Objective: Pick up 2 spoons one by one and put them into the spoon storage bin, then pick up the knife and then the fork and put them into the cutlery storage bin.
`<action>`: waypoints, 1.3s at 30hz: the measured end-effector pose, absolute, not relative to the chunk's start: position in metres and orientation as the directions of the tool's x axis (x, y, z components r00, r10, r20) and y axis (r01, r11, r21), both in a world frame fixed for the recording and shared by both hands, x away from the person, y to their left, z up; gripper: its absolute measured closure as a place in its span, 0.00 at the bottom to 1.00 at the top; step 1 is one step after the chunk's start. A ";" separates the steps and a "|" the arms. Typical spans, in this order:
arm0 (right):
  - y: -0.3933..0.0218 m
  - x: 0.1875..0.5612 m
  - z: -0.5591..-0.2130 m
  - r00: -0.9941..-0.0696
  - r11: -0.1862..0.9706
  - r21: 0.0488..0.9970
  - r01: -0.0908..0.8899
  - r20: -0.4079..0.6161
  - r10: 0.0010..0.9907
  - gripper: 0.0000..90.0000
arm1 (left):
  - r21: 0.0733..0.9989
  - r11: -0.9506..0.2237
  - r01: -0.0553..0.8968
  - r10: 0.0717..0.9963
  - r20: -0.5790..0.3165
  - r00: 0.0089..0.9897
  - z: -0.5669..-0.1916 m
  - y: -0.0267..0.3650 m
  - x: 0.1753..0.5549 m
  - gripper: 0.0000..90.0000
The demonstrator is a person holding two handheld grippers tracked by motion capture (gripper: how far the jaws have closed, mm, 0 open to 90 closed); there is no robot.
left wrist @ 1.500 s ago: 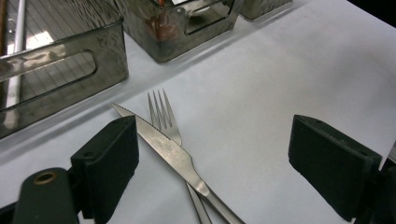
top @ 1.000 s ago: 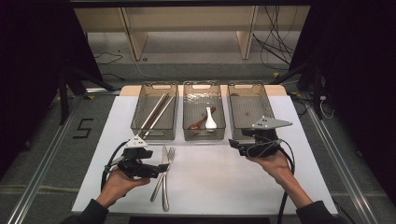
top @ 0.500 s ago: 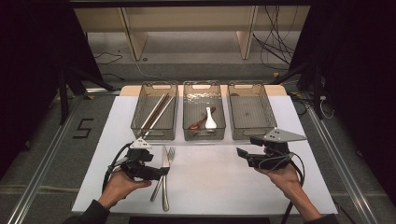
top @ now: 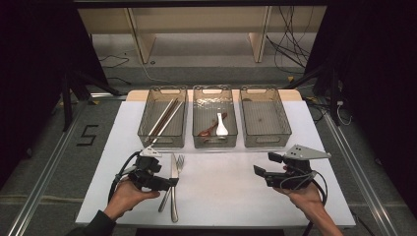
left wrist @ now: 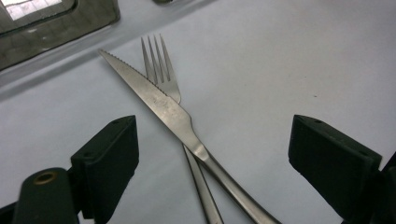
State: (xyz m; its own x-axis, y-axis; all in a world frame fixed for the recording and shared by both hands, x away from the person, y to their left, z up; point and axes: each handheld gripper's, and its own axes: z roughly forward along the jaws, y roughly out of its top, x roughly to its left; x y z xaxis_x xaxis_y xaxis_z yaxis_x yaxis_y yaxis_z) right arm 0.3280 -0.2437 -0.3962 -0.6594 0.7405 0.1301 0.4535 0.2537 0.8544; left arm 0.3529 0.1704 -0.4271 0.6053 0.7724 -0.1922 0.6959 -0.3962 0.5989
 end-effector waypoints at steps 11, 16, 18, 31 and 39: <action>-0.248 0.324 -0.400 -0.651 0.249 0.847 0.470 0.142 0.745 0.31 | 0.523 -0.423 0.740 0.791 -0.186 0.583 -0.434 0.163 0.356 0.17; -0.248 0.321 -0.400 -0.651 0.252 0.845 0.471 0.139 0.746 0.31 | 0.483 -0.437 0.758 0.797 -0.183 0.576 -0.440 0.159 0.357 0.17; -0.248 0.321 -0.400 -0.649 0.251 0.845 0.472 0.140 0.748 0.31 | 0.467 -0.447 0.763 0.797 -0.180 0.577 -0.443 0.155 0.356 0.17; -0.247 0.323 -0.400 -0.654 0.252 0.844 0.474 0.146 0.742 0.31 | 0.390 -0.489 0.780 0.796 -0.165 0.582 -0.454 0.148 0.357 0.17; -0.244 0.323 -0.400 -0.659 0.260 0.844 0.468 0.138 0.739 0.31 | 0.350 -0.508 0.787 0.802 -0.139 0.580 -0.459 0.148 0.358 0.20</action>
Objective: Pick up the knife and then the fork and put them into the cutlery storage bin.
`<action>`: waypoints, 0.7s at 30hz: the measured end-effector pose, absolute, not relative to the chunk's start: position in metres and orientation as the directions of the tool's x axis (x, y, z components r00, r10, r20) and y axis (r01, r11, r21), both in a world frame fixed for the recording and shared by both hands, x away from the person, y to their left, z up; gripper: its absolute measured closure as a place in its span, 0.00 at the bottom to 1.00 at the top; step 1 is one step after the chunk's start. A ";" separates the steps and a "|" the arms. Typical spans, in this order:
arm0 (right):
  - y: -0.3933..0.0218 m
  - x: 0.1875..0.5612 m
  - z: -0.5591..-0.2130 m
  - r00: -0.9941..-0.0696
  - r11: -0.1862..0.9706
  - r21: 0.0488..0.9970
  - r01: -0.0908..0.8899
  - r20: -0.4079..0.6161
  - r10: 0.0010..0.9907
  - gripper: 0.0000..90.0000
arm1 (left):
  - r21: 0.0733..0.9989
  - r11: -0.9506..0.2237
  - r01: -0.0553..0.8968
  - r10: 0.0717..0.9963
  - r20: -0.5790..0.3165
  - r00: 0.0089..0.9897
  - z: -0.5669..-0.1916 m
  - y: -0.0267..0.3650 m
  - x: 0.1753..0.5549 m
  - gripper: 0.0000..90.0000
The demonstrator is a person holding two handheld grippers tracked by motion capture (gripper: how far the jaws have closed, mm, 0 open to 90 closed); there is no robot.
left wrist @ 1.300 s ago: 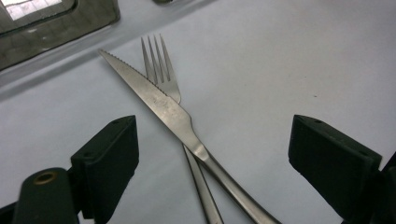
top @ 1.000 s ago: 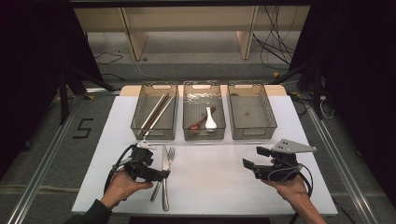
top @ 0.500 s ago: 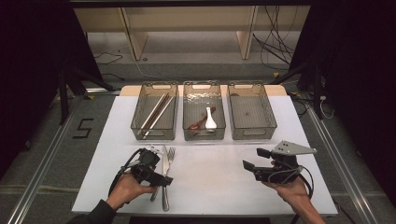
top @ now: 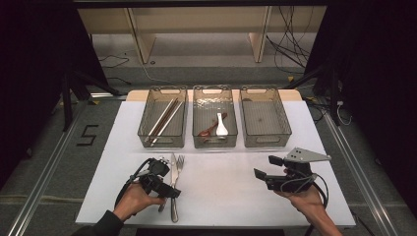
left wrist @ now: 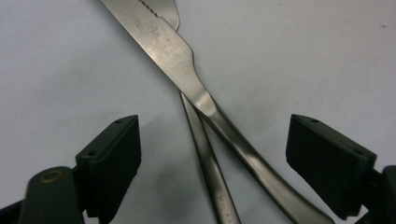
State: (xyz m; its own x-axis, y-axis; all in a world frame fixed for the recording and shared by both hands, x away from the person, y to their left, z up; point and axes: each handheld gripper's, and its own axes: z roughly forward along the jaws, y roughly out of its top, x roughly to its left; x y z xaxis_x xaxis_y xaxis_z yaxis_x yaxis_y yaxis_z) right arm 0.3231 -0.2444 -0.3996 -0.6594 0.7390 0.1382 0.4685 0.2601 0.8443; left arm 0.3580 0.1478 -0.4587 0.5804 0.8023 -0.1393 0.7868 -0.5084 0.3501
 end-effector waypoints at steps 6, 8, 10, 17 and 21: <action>-0.245 0.323 -0.399 -0.658 0.259 0.845 0.469 0.138 0.740 0.31 | 0.319 -0.532 0.784 0.799 -0.118 0.590 -0.464 0.144 0.358 0.25; -0.244 0.323 -0.399 -0.660 0.261 0.845 0.466 0.136 0.739 0.31 | 0.307 -0.546 0.780 0.792 -0.114 0.600 -0.465 0.142 0.358 0.27; -0.244 0.323 -0.399 -0.661 0.263 0.845 0.466 0.135 0.738 0.31 | 0.297 -0.558 0.774 0.788 -0.101 0.607 -0.467 0.140 0.358 0.28; -0.244 0.323 -0.399 -0.660 0.261 0.847 0.463 0.133 0.739 0.32 | 0.289 -0.597 0.749 0.769 -0.062 0.637 -0.466 0.136 0.357 0.34; -0.244 0.323 -0.399 -0.660 0.262 0.847 0.462 0.131 0.739 0.32 | 0.287 -0.624 0.727 0.753 -0.029 0.658 -0.465 0.137 0.357 0.46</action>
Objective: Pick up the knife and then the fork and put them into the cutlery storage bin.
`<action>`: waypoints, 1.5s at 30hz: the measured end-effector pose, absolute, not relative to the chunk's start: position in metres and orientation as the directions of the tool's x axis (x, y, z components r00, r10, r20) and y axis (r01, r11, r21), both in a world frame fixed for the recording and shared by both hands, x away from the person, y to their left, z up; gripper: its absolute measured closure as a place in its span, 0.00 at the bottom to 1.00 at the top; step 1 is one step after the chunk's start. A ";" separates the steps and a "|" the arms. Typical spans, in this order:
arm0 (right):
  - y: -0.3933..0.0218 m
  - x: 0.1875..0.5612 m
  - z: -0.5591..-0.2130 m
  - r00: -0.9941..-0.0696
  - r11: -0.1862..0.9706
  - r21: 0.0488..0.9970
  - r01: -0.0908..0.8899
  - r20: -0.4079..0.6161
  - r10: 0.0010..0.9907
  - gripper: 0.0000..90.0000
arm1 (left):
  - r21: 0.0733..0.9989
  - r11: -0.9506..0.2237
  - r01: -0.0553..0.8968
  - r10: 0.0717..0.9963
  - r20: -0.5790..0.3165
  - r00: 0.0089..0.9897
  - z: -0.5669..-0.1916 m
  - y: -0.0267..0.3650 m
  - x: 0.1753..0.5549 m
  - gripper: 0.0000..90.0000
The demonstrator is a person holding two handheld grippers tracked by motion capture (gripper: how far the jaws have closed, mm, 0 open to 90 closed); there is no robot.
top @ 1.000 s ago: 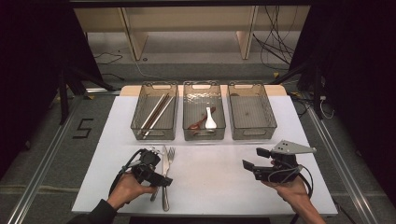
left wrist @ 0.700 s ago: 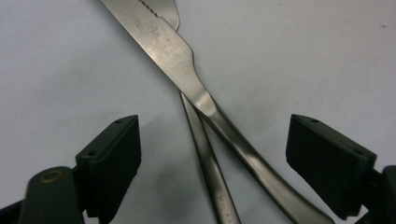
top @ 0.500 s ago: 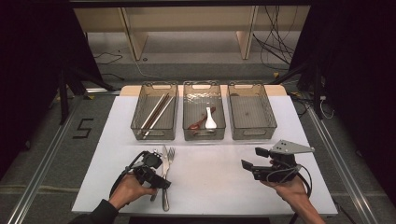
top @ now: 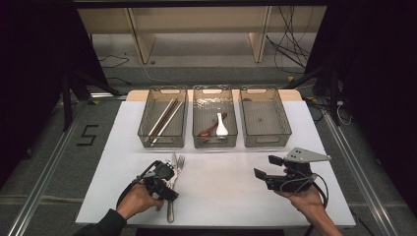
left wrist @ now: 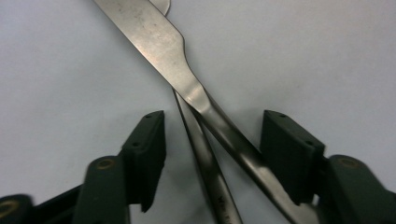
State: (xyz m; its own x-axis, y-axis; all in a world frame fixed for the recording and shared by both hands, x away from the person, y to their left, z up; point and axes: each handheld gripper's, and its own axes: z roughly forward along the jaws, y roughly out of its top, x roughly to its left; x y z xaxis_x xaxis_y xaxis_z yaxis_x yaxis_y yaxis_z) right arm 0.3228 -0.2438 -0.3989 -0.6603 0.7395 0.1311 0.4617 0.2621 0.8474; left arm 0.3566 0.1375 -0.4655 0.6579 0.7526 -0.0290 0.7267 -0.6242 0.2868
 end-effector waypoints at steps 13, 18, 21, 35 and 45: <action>-0.245 0.322 -0.398 -0.661 0.261 0.850 0.457 0.128 0.740 0.32 | 0.280 -0.620 0.733 0.752 -0.056 0.657 -0.463 0.152 0.364 0.76; -0.245 0.323 -0.398 -0.661 0.262 0.850 0.456 0.127 0.739 0.32 | 0.271 -0.592 0.759 0.764 -0.112 0.636 -0.462 0.159 0.370 0.80; -0.244 0.323 -0.398 -0.661 0.261 0.851 0.455 0.127 0.740 0.32 | 0.267 -0.574 0.774 0.769 -0.149 0.621 -0.463 0.164 0.373 0.83; -0.244 0.323 -0.397 -0.660 0.257 0.853 0.455 0.129 0.740 0.32 | 0.255 -0.549 0.796 0.778 -0.192 0.598 -0.463 0.170 0.377 0.88; -0.245 0.323 -0.396 -0.659 0.256 0.854 0.453 0.128 0.741 0.33 | 0.297 -0.549 0.781 0.770 -0.184 0.611 -0.454 0.174 0.377 0.89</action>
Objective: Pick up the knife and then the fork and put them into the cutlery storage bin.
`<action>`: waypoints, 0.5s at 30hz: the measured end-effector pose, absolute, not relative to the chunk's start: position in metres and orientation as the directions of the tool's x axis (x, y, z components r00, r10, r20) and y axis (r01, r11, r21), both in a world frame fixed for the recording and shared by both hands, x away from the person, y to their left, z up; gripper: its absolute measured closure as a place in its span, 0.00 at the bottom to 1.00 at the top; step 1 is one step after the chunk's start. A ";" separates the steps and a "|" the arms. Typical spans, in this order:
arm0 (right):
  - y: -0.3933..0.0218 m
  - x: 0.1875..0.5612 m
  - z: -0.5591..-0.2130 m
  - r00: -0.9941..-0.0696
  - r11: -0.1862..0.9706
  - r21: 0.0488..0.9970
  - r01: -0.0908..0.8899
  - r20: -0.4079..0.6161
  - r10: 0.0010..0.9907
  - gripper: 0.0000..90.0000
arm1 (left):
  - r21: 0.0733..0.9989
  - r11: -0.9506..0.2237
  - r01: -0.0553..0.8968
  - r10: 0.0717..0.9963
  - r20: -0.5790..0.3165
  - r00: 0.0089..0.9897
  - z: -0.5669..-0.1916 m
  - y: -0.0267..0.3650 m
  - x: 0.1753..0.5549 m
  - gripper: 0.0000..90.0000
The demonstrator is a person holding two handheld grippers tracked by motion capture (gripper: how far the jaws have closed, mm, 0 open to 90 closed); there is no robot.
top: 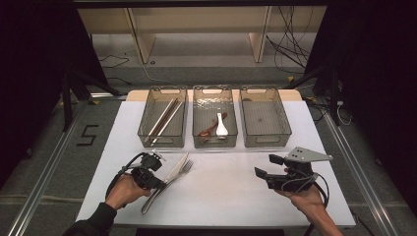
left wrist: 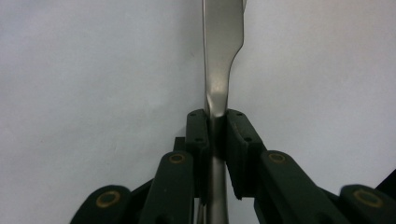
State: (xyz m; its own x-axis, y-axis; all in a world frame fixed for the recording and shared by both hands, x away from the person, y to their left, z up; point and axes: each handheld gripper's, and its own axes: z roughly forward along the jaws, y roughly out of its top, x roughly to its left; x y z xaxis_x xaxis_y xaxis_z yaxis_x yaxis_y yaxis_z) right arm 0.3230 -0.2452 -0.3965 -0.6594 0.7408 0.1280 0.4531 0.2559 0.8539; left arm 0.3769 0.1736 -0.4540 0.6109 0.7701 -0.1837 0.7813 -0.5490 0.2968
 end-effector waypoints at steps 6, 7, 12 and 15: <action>-0.245 0.323 -0.396 -0.658 0.252 0.856 0.451 0.128 0.742 0.33 | 0.323 -0.559 0.764 0.753 -0.187 0.631 -0.450 0.174 0.375 0.89; -0.245 0.323 -0.396 -0.658 0.253 0.856 0.451 0.127 0.742 0.32 | 0.327 -0.561 0.761 0.751 -0.187 0.634 -0.448 0.173 0.375 0.89; -0.246 0.323 -0.396 -0.657 0.251 0.857 0.449 0.127 0.743 0.33 | 0.372 -0.558 0.742 0.734 -0.196 0.650 -0.440 0.172 0.373 0.89; -0.246 0.323 -0.396 -0.658 0.251 0.858 0.447 0.126 0.742 0.32 | 0.402 -0.548 0.733 0.723 -0.213 0.657 -0.435 0.172 0.371 0.89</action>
State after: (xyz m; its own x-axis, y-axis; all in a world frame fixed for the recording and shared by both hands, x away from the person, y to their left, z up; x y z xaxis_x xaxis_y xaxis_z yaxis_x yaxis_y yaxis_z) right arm 0.3225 -0.2460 -0.3956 -0.6582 0.7422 0.1257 0.4474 0.2515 0.8582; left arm 0.3712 0.1716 -0.4349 0.6572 0.7230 -0.2129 0.7334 -0.5483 0.4019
